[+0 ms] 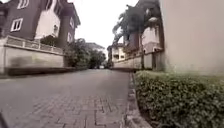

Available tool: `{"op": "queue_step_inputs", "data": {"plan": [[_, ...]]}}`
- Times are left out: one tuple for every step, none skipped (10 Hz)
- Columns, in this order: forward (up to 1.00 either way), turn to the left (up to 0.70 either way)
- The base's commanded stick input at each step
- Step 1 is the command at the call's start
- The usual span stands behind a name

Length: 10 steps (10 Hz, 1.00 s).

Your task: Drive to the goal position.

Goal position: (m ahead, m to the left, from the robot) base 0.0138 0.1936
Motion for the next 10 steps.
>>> {"op": "queue_step_inputs", "data": {"plan": [[0.70,0.00],[0.70,0.00],[0.70,0.00],[0.70,0.00],[0.70,0.00],[0.70,0.00],[0.70,0.00],[0.70,0.00],[0.70,0.00],[0.70,0.00]]}}
